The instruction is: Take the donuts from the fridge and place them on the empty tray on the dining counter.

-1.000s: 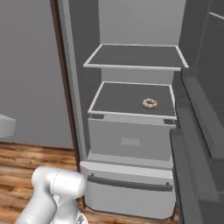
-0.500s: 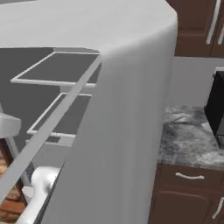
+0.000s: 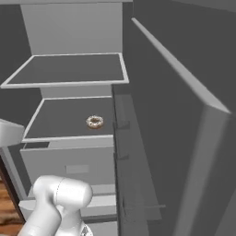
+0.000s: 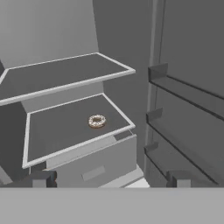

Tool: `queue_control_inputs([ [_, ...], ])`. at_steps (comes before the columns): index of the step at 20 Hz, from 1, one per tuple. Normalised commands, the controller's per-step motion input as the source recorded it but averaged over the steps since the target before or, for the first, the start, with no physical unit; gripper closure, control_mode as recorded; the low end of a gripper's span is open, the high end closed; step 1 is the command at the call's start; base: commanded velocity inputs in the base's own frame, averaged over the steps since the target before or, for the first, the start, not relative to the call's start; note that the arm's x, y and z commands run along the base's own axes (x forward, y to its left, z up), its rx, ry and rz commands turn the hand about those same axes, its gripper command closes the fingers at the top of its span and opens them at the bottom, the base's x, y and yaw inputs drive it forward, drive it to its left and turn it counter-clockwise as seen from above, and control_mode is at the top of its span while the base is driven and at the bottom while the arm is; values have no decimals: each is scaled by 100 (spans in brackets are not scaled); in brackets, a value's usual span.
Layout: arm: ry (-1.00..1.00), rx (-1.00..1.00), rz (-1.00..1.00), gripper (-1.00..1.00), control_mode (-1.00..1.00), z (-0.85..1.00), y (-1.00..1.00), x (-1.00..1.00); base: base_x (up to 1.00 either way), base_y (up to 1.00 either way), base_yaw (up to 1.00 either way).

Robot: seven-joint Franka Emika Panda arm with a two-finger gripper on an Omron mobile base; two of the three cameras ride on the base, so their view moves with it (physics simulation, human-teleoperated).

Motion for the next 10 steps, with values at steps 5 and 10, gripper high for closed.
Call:
queue_control_inputs([
  [5, 0, 0, 0, -100, 100, 0, 0, 0, 10, 37, -6],
  [10, 1, 4, 1, -100, -100, -45, 6, 40, 0, 0, 0],
])
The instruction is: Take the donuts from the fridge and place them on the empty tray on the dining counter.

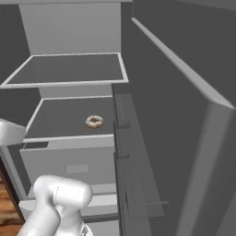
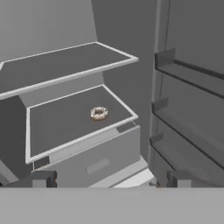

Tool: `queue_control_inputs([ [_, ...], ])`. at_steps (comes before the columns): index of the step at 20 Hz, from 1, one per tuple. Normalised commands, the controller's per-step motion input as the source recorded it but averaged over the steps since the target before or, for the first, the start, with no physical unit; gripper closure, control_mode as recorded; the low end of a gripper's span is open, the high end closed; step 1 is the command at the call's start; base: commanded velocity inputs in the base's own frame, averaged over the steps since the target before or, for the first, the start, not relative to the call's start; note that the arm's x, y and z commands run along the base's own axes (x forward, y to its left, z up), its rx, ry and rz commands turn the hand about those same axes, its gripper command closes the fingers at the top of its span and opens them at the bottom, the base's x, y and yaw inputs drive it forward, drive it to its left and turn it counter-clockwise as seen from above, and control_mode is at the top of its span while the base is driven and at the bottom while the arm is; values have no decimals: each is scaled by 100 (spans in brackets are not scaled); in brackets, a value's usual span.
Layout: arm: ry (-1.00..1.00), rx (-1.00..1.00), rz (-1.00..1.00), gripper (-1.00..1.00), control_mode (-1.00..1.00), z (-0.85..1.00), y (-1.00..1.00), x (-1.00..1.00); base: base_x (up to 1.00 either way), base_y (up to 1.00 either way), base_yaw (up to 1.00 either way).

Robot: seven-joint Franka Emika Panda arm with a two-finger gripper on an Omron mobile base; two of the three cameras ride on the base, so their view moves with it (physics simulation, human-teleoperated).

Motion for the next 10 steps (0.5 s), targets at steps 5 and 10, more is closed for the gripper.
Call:
queue_control_inputs([
  [5, 4, 0, 0, -100, -100, -68, 0, 53, 0, 0, 0],
  [10, 1, 1, 4, -100, -100, -57, 0, 80, 0, 0, 0],
])
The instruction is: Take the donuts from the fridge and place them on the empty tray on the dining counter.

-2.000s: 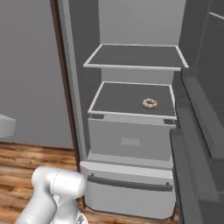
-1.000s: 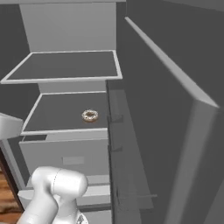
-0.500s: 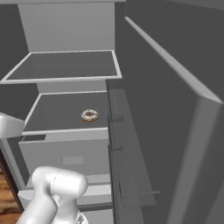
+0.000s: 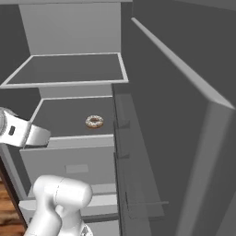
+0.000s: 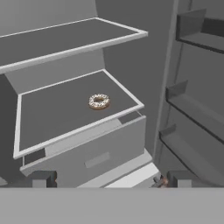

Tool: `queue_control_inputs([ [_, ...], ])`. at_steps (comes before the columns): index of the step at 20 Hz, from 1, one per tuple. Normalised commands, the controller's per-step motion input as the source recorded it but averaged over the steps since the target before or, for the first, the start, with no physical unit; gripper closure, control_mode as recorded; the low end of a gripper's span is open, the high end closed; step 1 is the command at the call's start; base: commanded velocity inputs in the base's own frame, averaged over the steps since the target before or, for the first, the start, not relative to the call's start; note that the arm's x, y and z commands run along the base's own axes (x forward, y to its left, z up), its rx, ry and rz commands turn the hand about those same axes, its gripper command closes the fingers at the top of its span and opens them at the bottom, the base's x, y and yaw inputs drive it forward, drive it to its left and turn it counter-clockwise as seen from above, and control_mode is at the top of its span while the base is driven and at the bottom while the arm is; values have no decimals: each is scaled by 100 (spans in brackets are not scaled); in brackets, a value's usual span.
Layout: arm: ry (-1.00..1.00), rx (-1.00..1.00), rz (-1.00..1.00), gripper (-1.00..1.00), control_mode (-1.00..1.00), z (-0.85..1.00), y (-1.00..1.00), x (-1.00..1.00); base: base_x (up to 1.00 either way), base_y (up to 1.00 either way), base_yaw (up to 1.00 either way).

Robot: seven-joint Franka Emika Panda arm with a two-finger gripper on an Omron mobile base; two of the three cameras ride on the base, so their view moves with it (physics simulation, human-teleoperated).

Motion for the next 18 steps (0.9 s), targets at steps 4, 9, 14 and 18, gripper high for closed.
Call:
queue_control_inputs([
  [4, 1, 0, 12, -100, -100, -39, -5, 78, 0, 0, 0],
  [9, 5, 1, 7, -100, -100, -25, -1, 65, 0, 0, 0],
  [14, 0, 0, 2, -100, -100, -39, 0, 43, 0, 0, 0],
  [18, 1, 1, 0, -100, -100, -22, -6, 50, 0, 0, 0],
])
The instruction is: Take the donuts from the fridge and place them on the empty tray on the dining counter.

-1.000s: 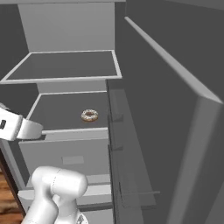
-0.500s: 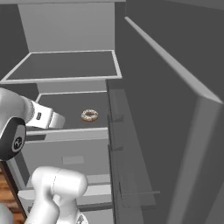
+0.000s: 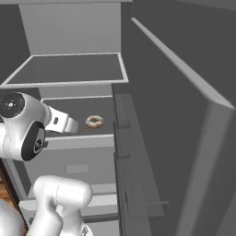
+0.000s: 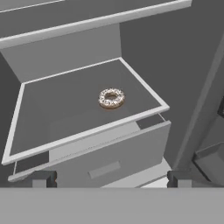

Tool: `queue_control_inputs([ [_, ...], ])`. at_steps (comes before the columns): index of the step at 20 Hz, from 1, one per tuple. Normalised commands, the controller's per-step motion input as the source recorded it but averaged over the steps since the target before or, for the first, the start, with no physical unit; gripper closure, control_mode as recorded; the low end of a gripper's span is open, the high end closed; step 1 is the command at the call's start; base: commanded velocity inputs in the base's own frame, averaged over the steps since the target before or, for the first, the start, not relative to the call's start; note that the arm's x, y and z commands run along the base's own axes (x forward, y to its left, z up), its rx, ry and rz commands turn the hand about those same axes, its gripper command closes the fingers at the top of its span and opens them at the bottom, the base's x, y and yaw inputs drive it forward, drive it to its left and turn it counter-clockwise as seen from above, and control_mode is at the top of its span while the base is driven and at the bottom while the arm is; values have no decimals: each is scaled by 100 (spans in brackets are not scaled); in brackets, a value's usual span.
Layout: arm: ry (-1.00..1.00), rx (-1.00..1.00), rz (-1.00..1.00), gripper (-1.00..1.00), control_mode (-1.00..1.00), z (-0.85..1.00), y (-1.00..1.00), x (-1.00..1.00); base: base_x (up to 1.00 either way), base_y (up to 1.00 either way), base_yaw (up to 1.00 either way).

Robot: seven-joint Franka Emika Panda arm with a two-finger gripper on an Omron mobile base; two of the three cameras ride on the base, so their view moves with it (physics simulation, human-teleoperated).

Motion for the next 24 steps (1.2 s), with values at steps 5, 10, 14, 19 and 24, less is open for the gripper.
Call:
queue_control_inputs([
  [5, 0, 0, 0, -100, -100, -20, -3, 40, 0, 0, 0],
  [10, 0, 0, 0, -100, -100, -24, -3, 47, 0, 0, 0],
  [14, 0, 0, 0, -100, -100, -20, -1, 29, 0, 0, 0],
  [19, 2, 0, 0, -100, -100, -25, 0, 20, 0, 0, 0],
  [24, 6, 0, 0, -100, -100, -6, -1, 38, 0, 0, 0],
])
